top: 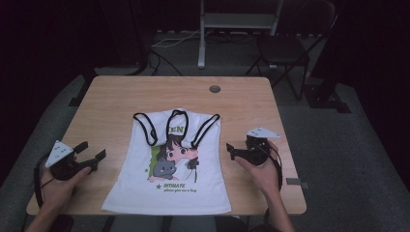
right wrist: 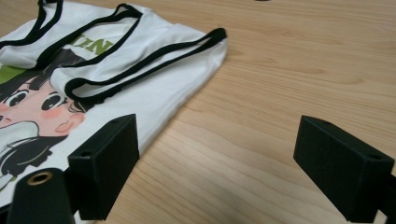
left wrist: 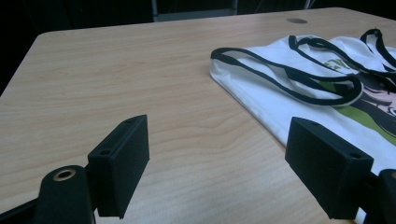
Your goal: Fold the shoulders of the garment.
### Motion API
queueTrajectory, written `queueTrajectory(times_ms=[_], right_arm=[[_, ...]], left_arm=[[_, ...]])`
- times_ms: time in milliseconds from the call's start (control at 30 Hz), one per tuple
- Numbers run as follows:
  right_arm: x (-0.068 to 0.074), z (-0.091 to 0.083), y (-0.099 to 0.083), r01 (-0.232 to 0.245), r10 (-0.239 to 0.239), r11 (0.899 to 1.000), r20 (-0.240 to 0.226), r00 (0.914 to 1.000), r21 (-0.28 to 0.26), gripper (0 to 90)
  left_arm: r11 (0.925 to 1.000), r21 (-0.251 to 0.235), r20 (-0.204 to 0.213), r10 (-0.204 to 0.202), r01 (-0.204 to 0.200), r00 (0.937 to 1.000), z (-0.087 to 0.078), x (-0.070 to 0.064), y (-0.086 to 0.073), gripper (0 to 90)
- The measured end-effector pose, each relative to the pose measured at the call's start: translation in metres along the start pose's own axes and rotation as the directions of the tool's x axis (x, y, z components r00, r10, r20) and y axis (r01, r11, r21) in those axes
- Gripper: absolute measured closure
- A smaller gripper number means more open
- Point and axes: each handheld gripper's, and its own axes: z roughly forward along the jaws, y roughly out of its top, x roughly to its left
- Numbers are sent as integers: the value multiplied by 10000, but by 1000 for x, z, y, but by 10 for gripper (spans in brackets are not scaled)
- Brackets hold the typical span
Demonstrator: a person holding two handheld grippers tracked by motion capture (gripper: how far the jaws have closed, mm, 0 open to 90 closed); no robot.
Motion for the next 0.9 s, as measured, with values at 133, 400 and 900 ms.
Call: queueTrajectory(times_ms=[133,400,900], right_arm=[[-7,-7,-5,-152,154,9998,162,9997,-116,136],[-14,-14,-10,-364,371,9990,265,9990,-266,136],[-15,-16,-10,-445,456,9984,299,9985,-360,136]], left_arm=[[10000,2,57,-70,70,10000,10,0,6,214],[9999,57,184,-116,115,9998,24,-3,11,214],[9998,7,133,-182,182,9997,23,-1,9,213]])
